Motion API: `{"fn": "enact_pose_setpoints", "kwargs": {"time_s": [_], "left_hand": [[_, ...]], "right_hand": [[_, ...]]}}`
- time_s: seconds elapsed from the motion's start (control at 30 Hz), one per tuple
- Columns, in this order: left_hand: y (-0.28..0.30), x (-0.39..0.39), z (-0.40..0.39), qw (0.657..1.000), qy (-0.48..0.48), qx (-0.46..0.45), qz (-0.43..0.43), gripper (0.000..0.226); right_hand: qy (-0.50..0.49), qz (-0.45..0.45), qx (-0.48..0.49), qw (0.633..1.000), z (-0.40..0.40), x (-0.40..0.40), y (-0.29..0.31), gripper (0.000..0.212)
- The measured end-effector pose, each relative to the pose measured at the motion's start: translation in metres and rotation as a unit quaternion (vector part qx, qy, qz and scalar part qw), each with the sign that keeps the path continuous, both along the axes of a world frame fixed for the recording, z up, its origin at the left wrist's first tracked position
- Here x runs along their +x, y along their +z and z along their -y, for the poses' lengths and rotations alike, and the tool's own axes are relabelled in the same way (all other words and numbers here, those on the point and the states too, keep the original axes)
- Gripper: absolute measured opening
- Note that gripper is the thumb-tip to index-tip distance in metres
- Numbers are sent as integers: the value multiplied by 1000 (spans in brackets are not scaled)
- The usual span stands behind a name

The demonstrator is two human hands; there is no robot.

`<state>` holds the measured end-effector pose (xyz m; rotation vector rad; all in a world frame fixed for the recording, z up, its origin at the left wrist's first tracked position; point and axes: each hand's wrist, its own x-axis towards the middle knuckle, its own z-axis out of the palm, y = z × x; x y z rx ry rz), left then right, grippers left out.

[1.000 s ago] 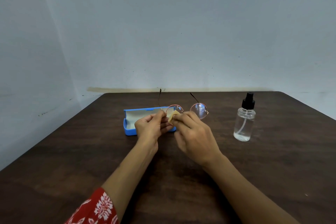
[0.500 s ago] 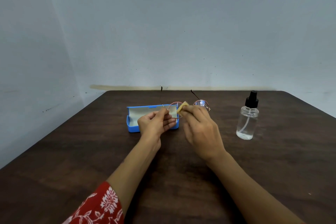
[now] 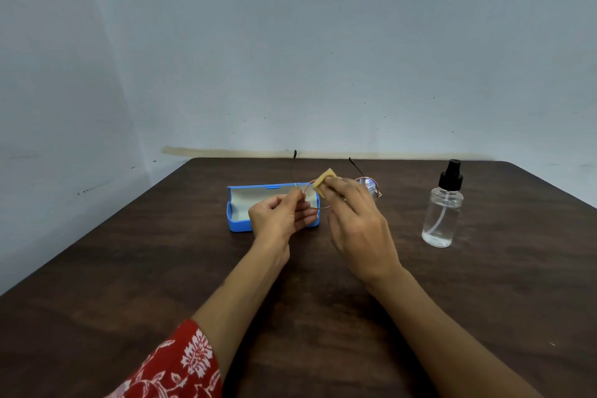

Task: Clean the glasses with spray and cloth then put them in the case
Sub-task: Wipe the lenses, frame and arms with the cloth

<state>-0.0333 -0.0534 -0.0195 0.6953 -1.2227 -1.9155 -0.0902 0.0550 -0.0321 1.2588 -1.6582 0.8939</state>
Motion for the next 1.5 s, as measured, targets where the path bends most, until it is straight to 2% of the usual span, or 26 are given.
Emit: {"fn": "enact_pose_setpoints", "kwargs": {"time_s": [0.13, 0.27, 0.33, 0.4, 0.53, 0.63, 0.73, 0.9, 1.1, 1.3, 1.43, 1.5], "left_hand": [[0, 1, 2, 1000, 11, 2, 1, 11], [0, 1, 4, 1000, 9, 1, -3, 11], [0, 1, 2, 1000, 4, -1, 1, 11], [1, 1, 1, 1000, 2, -2, 0, 12], [3, 3, 2, 1000, 16, -1, 1, 12], [3, 3, 3, 1000, 11, -1, -1, 11], [2, 2, 2, 1000, 8, -5, 8, 11], [2, 2, 3, 1000, 17, -4, 4, 11], [3, 2, 5, 1000, 7, -5, 8, 9], [4, 3, 5, 1000, 19, -3, 2, 11], [6, 4, 7, 1000, 12, -5, -2, 12], [6, 4, 6, 1000, 7, -6, 6, 11]], "right_hand": [[36, -7, 48, 998, -2, 2, -3, 21], [-12, 7, 5, 1000, -4, -2, 0, 20], [-18, -4, 1, 1000, -2, 0, 1, 26], [2, -16, 19, 1000, 0, 2, 1, 29], [37, -17, 57, 998, -2, 4, -2, 19], [1, 13, 20, 1000, -4, 0, 0, 20], [-20, 2, 3, 1000, -1, 1, 2, 24], [41, -18, 57, 997, 1, 6, -2, 23], [1, 19, 20, 1000, -4, 2, 1, 24], [45, -2, 70, 997, -2, 5, -4, 23], [6, 39, 12, 999, -5, 0, -1, 23], [-8, 26, 4, 1000, -3, -1, 0, 27]]}}
